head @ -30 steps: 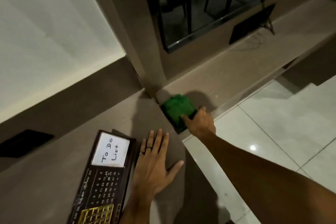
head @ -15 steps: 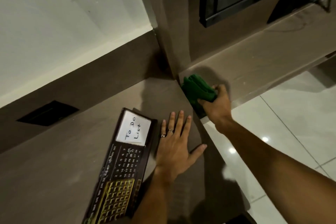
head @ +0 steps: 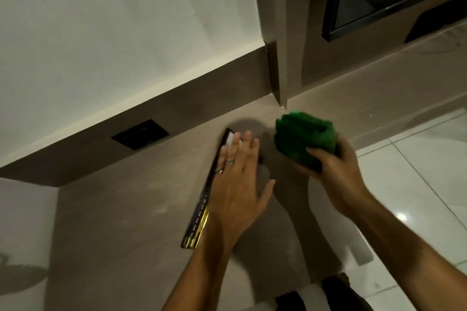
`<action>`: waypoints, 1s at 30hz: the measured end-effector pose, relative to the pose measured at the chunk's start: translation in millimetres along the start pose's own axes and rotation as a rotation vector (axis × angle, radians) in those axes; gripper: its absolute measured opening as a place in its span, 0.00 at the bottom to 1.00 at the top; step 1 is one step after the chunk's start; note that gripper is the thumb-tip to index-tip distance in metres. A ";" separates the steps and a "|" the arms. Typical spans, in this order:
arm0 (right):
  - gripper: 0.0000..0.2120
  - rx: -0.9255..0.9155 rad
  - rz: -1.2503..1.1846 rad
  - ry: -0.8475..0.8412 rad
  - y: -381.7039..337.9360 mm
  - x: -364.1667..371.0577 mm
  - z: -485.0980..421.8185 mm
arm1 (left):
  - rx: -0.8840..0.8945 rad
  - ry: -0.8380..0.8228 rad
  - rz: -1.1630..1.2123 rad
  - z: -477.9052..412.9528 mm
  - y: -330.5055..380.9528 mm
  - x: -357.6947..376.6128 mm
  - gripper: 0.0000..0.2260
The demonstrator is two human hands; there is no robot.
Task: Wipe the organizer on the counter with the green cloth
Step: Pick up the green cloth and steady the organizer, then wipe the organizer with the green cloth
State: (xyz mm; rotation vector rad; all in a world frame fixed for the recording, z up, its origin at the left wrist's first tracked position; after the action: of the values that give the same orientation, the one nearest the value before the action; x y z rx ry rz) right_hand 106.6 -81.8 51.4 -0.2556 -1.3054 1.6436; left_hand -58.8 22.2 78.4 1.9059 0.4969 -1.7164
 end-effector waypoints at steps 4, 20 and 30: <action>0.27 -0.175 0.497 -0.130 48.5 15.8 44.4 | -0.231 -0.001 -0.028 73.8 -43.8 -21.5 0.42; 0.40 -0.630 1.163 -0.463 120.4 69.3 56.8 | -0.300 -0.152 0.218 111.4 -64.4 -9.1 0.46; 0.35 -0.673 1.195 -0.501 101.3 83.3 60.9 | -0.330 -0.143 0.282 111.6 -65.2 -5.8 0.47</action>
State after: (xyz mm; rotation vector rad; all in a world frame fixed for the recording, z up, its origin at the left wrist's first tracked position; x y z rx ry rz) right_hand -31.4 -48.8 23.6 -1.2900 -2.3266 2.2138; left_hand -186.9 7.4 68.8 1.5275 0.4052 -1.4722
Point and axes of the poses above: each hand's wrist, its own z-axis away from the middle knuckle, its own x-axis out of the palm, y = z × x, the point moved 2 cm from there along -z, towards the middle knuckle, and after that the axes turned 2 degrees about -z, right-handed, at the moved point
